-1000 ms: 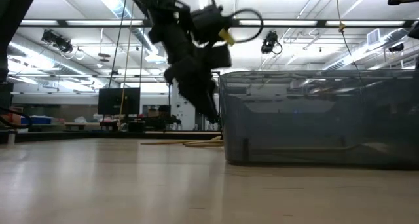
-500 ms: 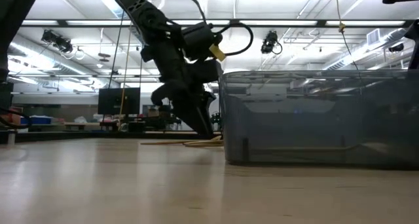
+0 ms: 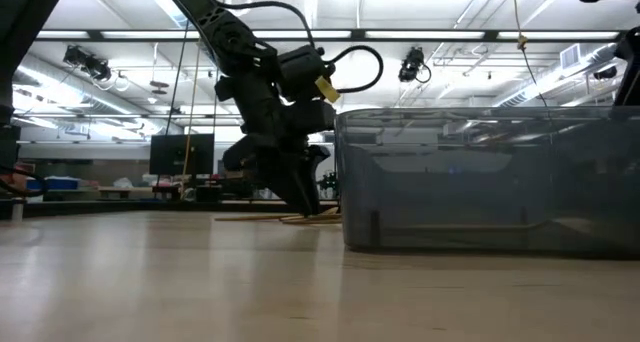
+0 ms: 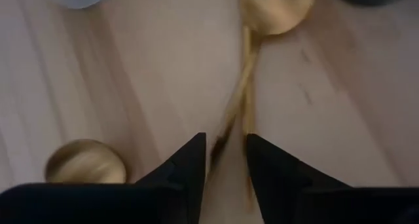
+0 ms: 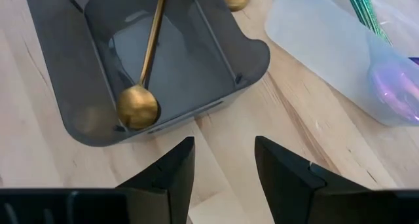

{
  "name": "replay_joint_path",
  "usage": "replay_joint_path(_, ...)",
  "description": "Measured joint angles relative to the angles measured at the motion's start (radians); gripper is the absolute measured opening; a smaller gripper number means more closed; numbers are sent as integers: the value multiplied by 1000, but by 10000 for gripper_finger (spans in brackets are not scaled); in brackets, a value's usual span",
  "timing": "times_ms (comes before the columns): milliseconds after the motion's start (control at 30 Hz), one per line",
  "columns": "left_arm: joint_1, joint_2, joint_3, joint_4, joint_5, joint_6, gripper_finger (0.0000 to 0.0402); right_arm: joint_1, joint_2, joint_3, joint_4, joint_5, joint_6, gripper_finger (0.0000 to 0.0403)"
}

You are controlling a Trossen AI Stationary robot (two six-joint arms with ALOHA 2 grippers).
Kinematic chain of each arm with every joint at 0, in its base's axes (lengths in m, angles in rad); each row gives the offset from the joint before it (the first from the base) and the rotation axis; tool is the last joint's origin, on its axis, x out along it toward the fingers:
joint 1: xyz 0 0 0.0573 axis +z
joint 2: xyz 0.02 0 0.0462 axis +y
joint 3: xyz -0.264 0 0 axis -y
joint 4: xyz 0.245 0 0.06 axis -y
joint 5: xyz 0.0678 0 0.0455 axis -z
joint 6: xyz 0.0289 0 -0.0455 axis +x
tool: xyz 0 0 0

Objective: Sort silverware by color (type)
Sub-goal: Put the gold spoon into the black bin

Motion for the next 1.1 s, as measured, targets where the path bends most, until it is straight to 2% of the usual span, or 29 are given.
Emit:
replay_joint_path(367,25,48,6,-24,-25,5,24,-4,0,0,20,19,-2,169)
replay_joint_path(600,2,40,6,-33,-69,1,24,-6,0,0,23,19,-10,169)
replay_joint_path(833,-35,-26,-4,-57,-154,-25,24,-6,0,0,23,20,-21,169)
replay_joint_path(1100,-41,-115,0,-6,-180,-124,23,-6,0,0,22,22,-38,169)
